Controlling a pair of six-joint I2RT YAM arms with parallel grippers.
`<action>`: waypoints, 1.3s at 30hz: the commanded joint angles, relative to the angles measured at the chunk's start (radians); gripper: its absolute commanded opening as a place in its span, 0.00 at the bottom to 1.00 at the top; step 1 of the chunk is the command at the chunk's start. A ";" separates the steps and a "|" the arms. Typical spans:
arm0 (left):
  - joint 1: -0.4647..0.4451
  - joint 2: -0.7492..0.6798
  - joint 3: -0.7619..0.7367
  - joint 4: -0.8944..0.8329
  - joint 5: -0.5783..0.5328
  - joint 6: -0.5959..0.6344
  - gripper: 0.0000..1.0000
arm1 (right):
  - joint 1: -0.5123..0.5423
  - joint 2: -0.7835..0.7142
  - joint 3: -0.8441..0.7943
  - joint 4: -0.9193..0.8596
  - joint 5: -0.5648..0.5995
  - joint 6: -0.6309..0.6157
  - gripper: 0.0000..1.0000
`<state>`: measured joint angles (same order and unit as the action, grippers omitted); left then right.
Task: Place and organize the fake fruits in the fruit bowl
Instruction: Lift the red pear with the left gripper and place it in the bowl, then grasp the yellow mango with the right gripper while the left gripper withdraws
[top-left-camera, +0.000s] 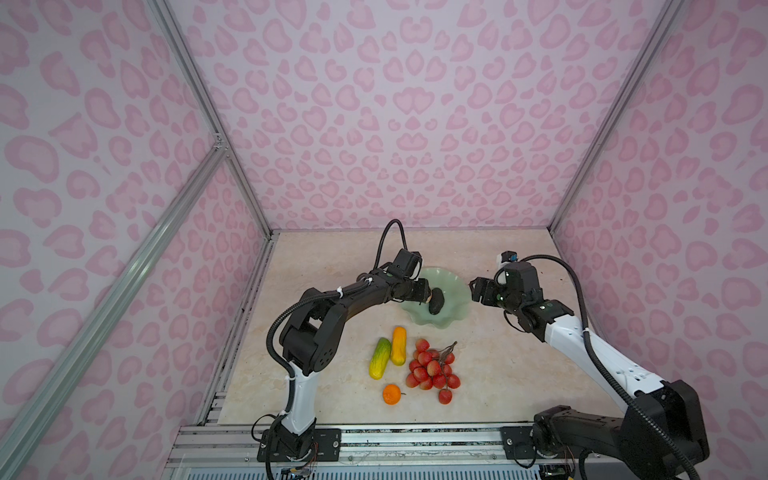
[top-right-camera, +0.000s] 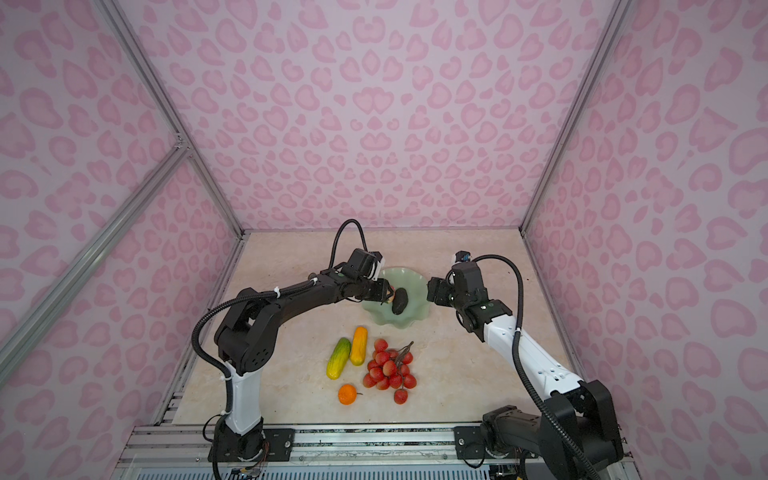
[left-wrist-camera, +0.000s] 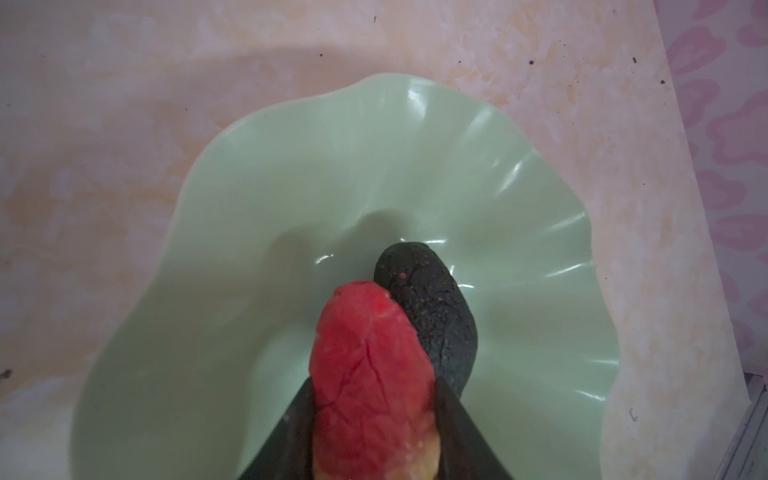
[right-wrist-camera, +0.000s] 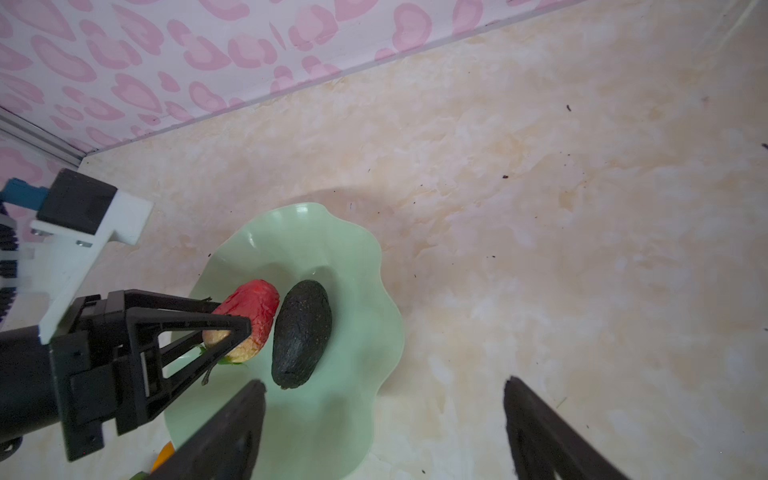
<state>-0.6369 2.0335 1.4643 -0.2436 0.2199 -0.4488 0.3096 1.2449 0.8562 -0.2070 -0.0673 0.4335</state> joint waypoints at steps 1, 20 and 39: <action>-0.004 -0.009 0.001 -0.001 -0.004 -0.016 0.57 | 0.000 -0.003 0.009 -0.009 0.016 -0.015 0.89; -0.003 -0.794 -0.407 0.149 -0.504 0.030 0.71 | 0.395 0.120 0.112 -0.093 0.037 0.022 0.81; 0.049 -1.616 -1.151 -0.051 -0.723 -0.351 0.86 | 0.626 0.611 0.319 -0.075 -0.008 0.133 0.68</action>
<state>-0.5892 0.4366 0.3317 -0.2531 -0.5194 -0.7292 0.9394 1.8153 1.1591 -0.2817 -0.0643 0.5491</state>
